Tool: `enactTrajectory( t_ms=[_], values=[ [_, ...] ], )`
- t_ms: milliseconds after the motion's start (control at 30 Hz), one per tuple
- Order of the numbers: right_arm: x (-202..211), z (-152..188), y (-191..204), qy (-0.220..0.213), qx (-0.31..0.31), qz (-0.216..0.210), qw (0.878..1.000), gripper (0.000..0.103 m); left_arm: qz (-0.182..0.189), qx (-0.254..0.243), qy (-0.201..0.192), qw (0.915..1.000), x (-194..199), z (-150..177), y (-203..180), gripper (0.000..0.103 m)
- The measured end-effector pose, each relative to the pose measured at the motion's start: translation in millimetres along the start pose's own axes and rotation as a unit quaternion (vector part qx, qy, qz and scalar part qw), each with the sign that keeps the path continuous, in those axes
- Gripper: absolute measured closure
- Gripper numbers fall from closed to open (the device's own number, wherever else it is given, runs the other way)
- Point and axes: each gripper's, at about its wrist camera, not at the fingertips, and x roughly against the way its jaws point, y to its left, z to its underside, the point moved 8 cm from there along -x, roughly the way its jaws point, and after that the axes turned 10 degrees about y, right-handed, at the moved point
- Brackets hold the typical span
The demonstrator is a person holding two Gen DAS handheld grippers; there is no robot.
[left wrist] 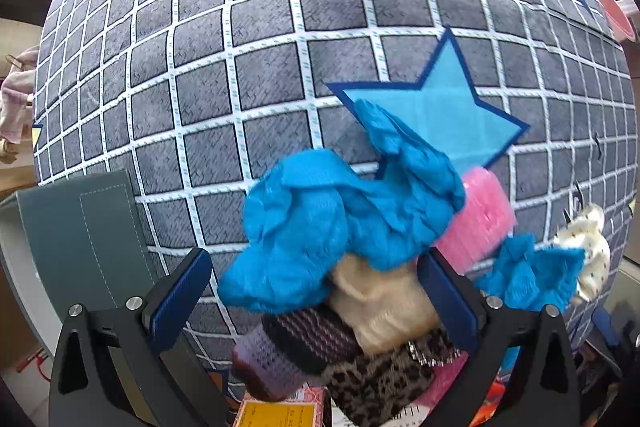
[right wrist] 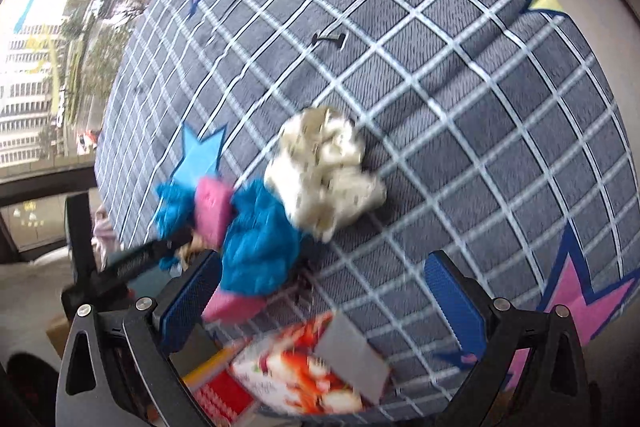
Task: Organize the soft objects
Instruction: 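Grasp the blue shower cap with left tool while right tool grasps the cream scrunchie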
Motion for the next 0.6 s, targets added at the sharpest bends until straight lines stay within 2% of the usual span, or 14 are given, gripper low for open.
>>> enactTrajectory(
  t_ms=[133, 233, 333, 467, 500, 600],
  values=[
    [-16, -27, 0, -0.011, -0.009, 0.015, 1.0, 0.001, -0.009, 0.011, -0.006, 0.9999, -2, -16, 5, 0.0],
    [-32, -37, -9, -0.002, -0.011, 0.048, 0.999, 0.001, -0.007, 0.03, -0.011, 0.9995, -2, -29, 12, 0.0],
    [-36, -33, -29, 0.012, -0.009, 0.081, 0.997, 0.001, -0.002, 0.043, -0.011, 0.999, 2, -44, 27, 0.0],
    [-14, -23, -76, -0.008, -0.019, 0.143, 0.989, 0.001, 0.015, 0.051, -0.012, 0.9985, 8, -60, 42, 0.0],
    [-8, -22, -83, -0.014, -0.023, 0.143, 0.989, 0.001, 0.015, 0.051, -0.013, 0.9985, 10, -62, 43, 0.0],
    [7, -20, -93, -0.025, -0.024, 0.108, 0.994, 0.001, 0.014, 0.046, -0.01, 0.9988, 11, -69, 37, 0.0]
  ],
)
